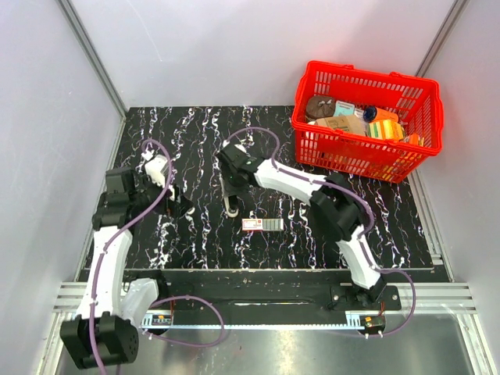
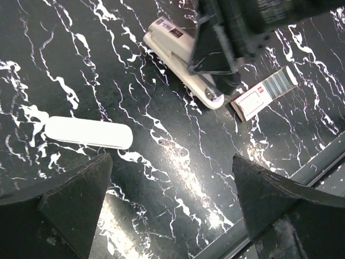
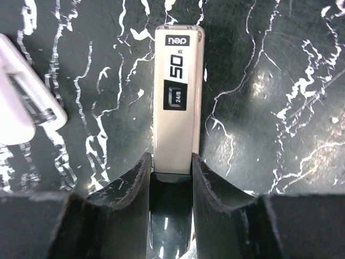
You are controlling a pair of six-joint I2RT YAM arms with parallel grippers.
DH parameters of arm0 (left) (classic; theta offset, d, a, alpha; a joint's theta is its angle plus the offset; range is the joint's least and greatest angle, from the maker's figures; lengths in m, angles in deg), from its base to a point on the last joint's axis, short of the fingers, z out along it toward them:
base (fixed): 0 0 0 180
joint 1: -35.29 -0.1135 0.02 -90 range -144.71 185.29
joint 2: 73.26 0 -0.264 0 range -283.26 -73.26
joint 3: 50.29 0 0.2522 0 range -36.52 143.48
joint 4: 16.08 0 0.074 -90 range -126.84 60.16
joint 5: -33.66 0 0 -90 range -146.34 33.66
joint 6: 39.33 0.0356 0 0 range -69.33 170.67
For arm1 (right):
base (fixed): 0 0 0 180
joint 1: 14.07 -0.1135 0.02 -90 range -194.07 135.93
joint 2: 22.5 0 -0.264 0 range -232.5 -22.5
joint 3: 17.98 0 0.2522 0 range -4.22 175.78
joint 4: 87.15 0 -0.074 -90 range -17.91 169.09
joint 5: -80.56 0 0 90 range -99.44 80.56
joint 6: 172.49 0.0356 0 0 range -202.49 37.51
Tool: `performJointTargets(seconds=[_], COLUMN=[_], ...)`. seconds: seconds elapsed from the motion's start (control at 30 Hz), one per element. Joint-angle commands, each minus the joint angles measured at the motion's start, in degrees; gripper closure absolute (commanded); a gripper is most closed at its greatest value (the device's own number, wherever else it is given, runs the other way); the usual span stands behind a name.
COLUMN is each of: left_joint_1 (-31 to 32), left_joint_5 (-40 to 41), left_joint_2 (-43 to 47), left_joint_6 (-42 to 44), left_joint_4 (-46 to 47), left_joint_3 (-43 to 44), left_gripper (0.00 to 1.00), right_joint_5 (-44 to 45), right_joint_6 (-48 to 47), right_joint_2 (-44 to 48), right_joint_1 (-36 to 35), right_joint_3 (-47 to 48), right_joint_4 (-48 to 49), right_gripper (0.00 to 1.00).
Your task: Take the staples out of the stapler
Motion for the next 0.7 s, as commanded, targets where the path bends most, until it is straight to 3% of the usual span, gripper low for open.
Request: performJointTargets(seconds=[0.0,0.27,0.67], left_joint_1=[1.7,9.2,14.1], left_joint_5=[2.0,-1.7,-7.9], left_joint_2=[-5.2,-13.0,-25.6], left_joint_6=[-7.6,-5.8,-4.1], left_joint_4=[12.1,16.1,19.8], left_joint_3=[-0.9,-1.2,1.6], left_gripper=[0.01,0.01,0.01], right_joint_5=[-3.3,-3.9,-7.9], right_joint_6=[5.8,7.9,15.8], right_joint_2=[12.3,17.6,25.2], right_joint_1=[2.0,2.2,2.6], right_joint_3=[-4.9,-8.3,-19.1], right_joint_4=[13.3,16.1,26.7], right_gripper=[1.0,1.0,1.0])
